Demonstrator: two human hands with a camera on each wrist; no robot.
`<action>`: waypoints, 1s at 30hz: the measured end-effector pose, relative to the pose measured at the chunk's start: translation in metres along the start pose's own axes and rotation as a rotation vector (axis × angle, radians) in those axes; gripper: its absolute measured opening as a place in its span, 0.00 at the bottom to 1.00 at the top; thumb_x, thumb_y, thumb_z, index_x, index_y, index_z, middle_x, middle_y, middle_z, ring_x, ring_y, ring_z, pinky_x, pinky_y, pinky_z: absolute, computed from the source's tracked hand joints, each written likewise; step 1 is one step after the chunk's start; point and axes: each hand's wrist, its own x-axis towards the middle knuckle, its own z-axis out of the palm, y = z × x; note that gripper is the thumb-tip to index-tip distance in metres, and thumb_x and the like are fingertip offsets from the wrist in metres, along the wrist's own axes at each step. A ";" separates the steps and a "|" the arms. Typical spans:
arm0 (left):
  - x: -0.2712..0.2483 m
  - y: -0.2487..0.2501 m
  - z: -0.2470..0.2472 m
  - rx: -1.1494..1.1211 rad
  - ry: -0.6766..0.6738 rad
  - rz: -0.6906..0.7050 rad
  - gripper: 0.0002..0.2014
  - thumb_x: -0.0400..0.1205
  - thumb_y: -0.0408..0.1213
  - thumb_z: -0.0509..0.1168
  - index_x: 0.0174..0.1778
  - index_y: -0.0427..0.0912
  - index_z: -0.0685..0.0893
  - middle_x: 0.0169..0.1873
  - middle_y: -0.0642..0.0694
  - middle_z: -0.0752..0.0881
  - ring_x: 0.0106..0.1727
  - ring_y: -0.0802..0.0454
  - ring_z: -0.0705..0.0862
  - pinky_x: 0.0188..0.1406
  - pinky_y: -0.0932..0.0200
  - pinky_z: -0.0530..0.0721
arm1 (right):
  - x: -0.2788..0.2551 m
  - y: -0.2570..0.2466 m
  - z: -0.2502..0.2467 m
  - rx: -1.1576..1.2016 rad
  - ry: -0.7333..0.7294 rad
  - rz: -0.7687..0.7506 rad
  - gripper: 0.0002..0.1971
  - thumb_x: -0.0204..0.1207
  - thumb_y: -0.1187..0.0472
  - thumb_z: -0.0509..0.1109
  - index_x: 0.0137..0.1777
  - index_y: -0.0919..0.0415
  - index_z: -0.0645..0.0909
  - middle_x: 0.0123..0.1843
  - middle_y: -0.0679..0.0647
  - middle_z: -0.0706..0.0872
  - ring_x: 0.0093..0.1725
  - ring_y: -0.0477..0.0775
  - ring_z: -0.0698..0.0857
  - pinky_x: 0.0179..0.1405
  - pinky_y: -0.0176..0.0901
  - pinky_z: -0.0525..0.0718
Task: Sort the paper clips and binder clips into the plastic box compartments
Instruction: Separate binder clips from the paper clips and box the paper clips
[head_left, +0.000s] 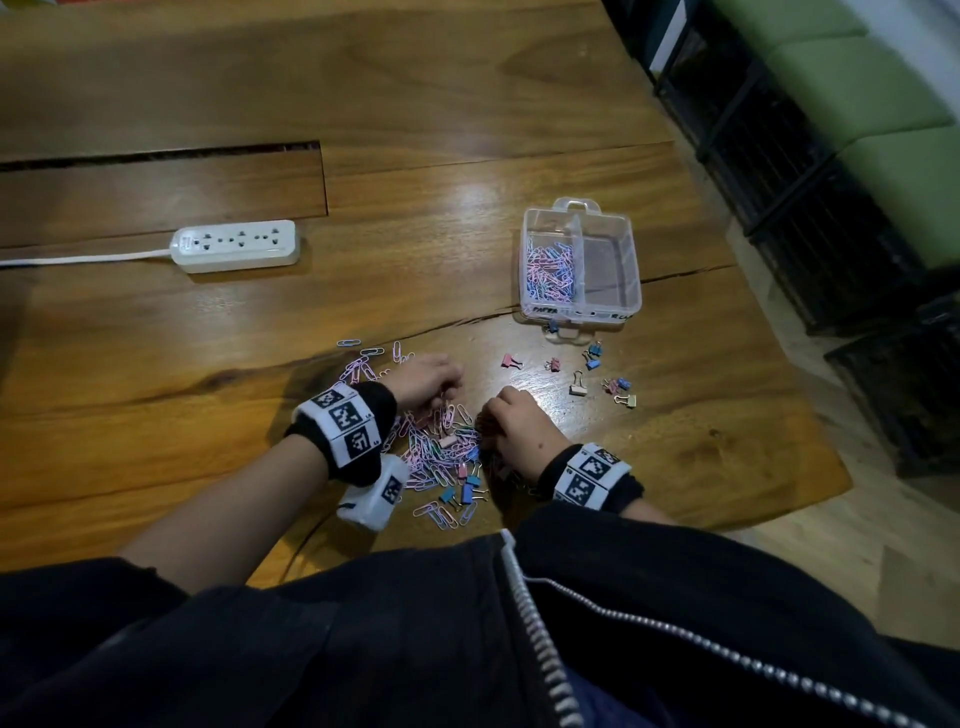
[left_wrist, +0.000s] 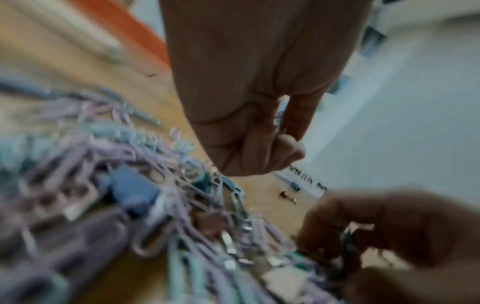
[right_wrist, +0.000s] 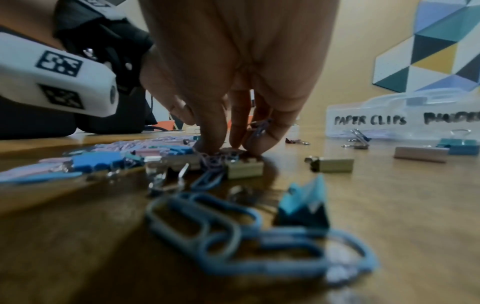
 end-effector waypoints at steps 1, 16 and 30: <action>0.001 -0.001 -0.001 0.115 0.010 0.010 0.13 0.86 0.36 0.51 0.37 0.44 0.74 0.30 0.49 0.75 0.18 0.64 0.72 0.15 0.72 0.67 | 0.000 0.001 0.001 -0.014 -0.005 -0.007 0.15 0.75 0.70 0.62 0.61 0.68 0.75 0.61 0.60 0.75 0.61 0.57 0.72 0.62 0.41 0.71; -0.007 -0.026 0.028 1.338 0.083 0.415 0.15 0.79 0.46 0.62 0.58 0.44 0.79 0.54 0.45 0.82 0.55 0.48 0.81 0.55 0.54 0.83 | 0.005 0.012 -0.004 0.160 -0.068 0.125 0.13 0.73 0.69 0.66 0.58 0.66 0.75 0.59 0.61 0.78 0.59 0.59 0.77 0.57 0.41 0.74; 0.002 -0.010 0.017 0.472 0.016 0.215 0.13 0.85 0.32 0.49 0.34 0.42 0.68 0.33 0.49 0.70 0.31 0.56 0.71 0.28 0.69 0.69 | -0.028 0.043 -0.048 1.630 -0.074 0.583 0.13 0.78 0.67 0.50 0.38 0.66 0.74 0.35 0.57 0.74 0.32 0.50 0.72 0.27 0.34 0.74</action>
